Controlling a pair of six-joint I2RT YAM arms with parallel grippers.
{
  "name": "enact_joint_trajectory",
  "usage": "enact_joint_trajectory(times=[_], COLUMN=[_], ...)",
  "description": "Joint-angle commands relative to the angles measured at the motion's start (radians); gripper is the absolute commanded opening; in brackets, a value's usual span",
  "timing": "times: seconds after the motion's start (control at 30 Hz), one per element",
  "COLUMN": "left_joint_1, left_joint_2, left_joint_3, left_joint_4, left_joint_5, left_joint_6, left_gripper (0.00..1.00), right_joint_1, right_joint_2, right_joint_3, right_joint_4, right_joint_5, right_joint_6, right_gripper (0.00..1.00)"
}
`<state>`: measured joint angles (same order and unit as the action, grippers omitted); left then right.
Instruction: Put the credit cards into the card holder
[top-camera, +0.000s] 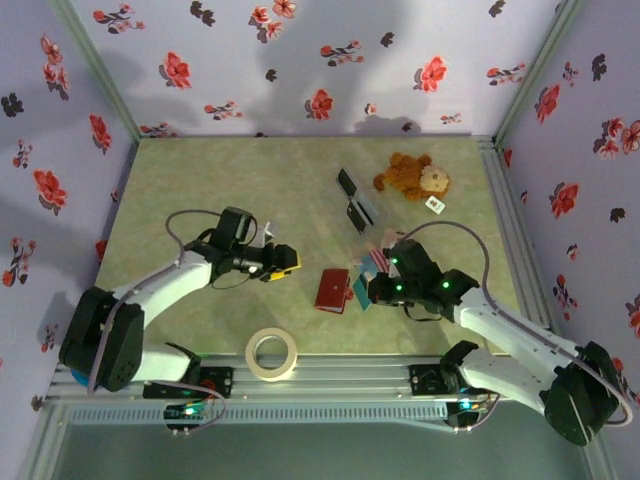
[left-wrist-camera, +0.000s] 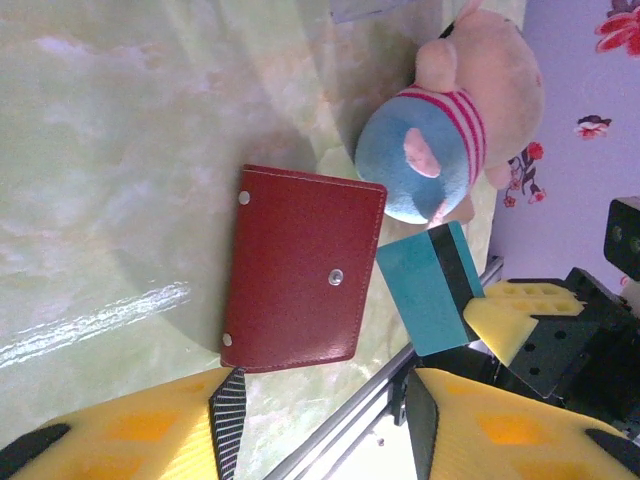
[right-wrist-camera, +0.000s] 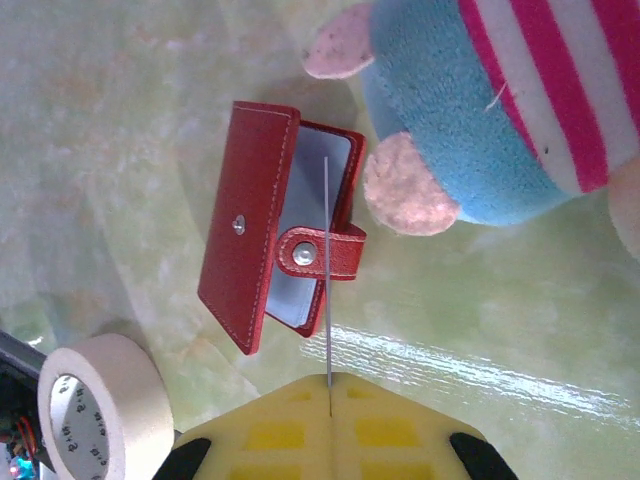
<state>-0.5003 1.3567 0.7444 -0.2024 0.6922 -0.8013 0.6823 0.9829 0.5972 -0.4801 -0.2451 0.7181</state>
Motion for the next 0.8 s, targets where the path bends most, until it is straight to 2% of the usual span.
enact_joint_trajectory(times=[0.0,0.33,0.53,0.77], left_joint_1=[-0.008,-0.013,-0.015,-0.007], left_joint_2=[0.021,0.065,0.097,0.023], left_joint_3=[-0.001,-0.037,-0.053,-0.071], left_joint_4=[0.015,0.056,0.101,0.131], left_joint_5=[0.014,0.01,0.027,0.02], left_joint_6=[0.021,0.018,0.005,-0.004], left_gripper=[0.49,0.49,0.5,0.49], right_joint_1=[0.003,0.005,0.013,0.036], right_joint_2=[0.04,0.096,0.153,0.189], right_joint_3=[-0.02,-0.022,-0.043,-0.002], right_joint_4=[0.032,0.184,0.331,0.402], right_joint_5=[-0.05,-0.136,-0.176,-0.199], right_joint_6=[0.01,0.019,0.09,0.131], right_gripper=[0.0,0.0,0.0,0.0])
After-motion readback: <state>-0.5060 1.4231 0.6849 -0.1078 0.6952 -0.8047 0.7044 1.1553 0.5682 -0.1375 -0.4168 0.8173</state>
